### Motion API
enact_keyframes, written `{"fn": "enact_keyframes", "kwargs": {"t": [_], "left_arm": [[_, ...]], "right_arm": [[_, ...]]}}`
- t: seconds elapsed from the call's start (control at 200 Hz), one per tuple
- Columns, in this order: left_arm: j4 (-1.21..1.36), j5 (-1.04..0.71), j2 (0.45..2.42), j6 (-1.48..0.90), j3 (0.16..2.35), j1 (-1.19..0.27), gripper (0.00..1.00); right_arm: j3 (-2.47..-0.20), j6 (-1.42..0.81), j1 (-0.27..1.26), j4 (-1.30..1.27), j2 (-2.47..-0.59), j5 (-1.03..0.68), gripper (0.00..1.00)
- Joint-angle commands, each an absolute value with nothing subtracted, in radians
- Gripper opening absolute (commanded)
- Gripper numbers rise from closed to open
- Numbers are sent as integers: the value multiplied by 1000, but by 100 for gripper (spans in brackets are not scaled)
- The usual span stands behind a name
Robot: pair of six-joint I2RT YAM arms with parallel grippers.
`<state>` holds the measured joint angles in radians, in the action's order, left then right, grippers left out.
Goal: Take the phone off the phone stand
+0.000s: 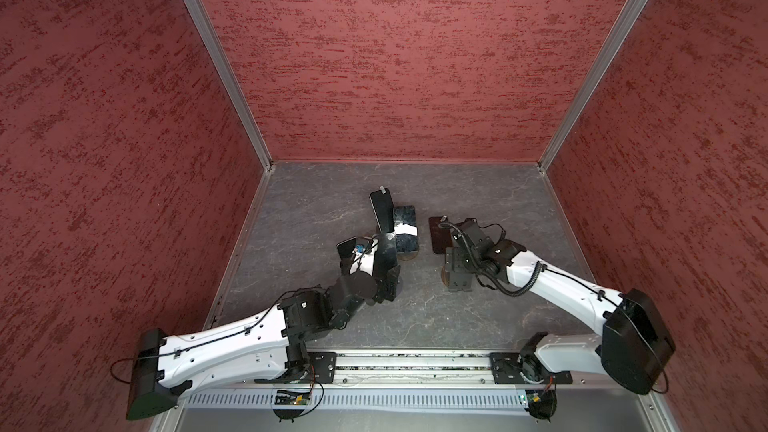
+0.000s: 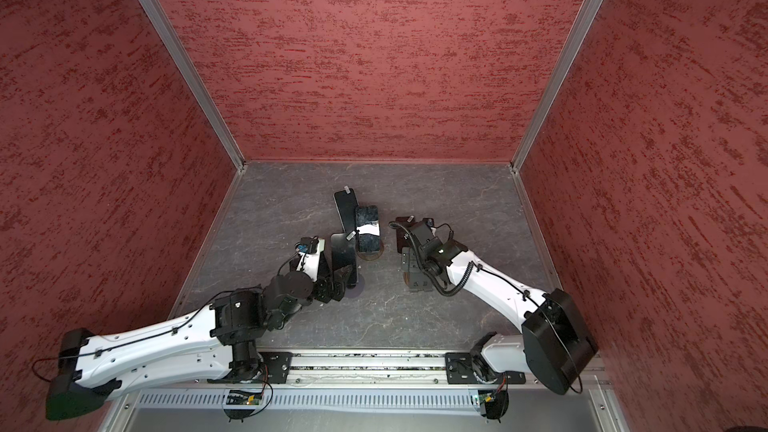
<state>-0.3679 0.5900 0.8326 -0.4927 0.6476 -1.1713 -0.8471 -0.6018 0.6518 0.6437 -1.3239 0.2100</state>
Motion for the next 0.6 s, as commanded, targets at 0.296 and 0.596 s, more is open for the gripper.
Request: {"fn": "enact_keyframes", "kwargs": {"t": [0.296, 0.596], "left_arm": [[-359, 557, 834, -500, 658, -1167, 100], [-366, 566, 839, -501, 658, -1164, 100]], "right_arm": [[-827, -682, 699, 627, -1396, 258, 85], [-840, -686, 704, 620, -1404, 296, 66]]}}
